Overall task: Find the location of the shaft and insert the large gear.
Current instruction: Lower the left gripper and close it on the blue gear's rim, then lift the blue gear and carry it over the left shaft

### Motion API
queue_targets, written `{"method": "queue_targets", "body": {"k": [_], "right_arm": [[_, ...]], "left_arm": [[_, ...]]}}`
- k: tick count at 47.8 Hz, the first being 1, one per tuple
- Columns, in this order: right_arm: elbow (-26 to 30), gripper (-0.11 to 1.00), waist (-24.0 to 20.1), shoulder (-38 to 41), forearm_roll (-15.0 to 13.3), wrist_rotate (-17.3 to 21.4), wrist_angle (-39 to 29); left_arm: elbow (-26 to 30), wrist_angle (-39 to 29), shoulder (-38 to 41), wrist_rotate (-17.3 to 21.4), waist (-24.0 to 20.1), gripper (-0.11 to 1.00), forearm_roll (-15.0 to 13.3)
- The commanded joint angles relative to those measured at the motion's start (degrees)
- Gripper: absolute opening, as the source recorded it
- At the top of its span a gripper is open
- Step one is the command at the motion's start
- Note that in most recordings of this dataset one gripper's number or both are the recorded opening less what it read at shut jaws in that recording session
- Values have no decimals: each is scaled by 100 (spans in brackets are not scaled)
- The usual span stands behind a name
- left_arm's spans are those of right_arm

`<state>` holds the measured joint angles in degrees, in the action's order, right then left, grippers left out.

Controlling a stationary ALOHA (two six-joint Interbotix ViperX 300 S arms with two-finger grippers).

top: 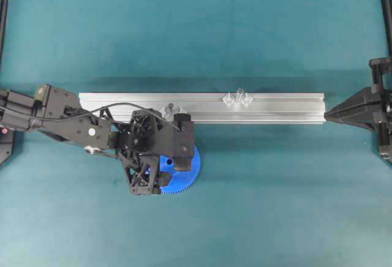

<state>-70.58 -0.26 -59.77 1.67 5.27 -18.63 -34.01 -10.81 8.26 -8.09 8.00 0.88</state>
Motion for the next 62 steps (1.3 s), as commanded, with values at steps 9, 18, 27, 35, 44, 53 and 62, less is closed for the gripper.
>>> {"method": "queue_targets", "body": {"k": [9,18,27,35,44,53,62], "right_arm": [[44,3,-9,-35,0,53,35],[35,3,-9,-53,0,53,35],[18,3,-9,-62,0,53,53],[0,3,-9,-70,0,53,149],[-53,3,-9,-132,0,53,167],[-53,3,-9,-193,0,53,167],[-62,3,-9,-237,0,53,167]], "left_arm": [[62,-44,-62,9,-9,71,9],[70,-35,-62,0,-9,71,9],[193,-35,-229,44,-9,71,18],[325,-35,-466,62,-9,71,18],[439,-35,-747,70,-18,71,18],[598,-35,-976,255,-158,71,18],[896,-35,-1081,756,-501,71,18]]}}
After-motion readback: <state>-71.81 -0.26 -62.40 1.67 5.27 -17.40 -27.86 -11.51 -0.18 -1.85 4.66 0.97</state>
